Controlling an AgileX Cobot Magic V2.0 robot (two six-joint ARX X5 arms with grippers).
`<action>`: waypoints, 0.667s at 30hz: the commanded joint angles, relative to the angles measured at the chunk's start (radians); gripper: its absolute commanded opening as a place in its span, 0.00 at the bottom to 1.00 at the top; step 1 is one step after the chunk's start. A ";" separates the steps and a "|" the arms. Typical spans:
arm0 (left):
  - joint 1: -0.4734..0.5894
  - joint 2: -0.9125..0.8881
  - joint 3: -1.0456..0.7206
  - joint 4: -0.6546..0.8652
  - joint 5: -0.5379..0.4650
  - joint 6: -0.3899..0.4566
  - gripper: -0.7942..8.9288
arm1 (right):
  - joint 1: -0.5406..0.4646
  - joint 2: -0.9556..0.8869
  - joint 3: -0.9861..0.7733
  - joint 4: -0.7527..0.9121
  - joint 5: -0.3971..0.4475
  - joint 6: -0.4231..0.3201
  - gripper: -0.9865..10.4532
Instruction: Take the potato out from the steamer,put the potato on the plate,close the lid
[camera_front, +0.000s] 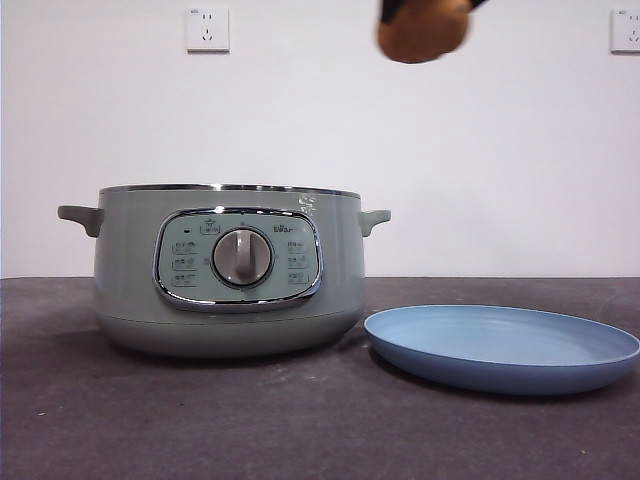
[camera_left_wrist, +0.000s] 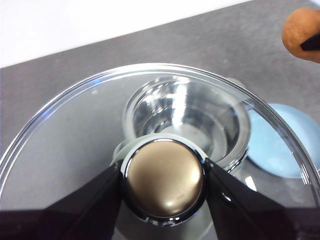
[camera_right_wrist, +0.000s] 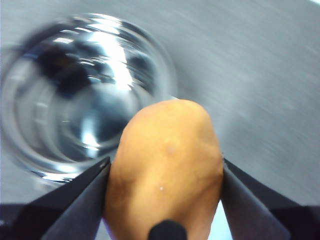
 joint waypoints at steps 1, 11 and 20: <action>0.002 0.006 0.005 0.071 0.028 0.003 0.07 | -0.032 -0.010 -0.043 -0.009 -0.013 -0.010 0.07; 0.000 0.080 0.005 0.116 0.047 0.007 0.07 | -0.102 -0.021 -0.336 0.135 -0.080 -0.004 0.07; -0.010 0.113 0.005 0.158 0.047 0.007 0.07 | -0.102 -0.021 -0.687 0.455 -0.106 0.049 0.07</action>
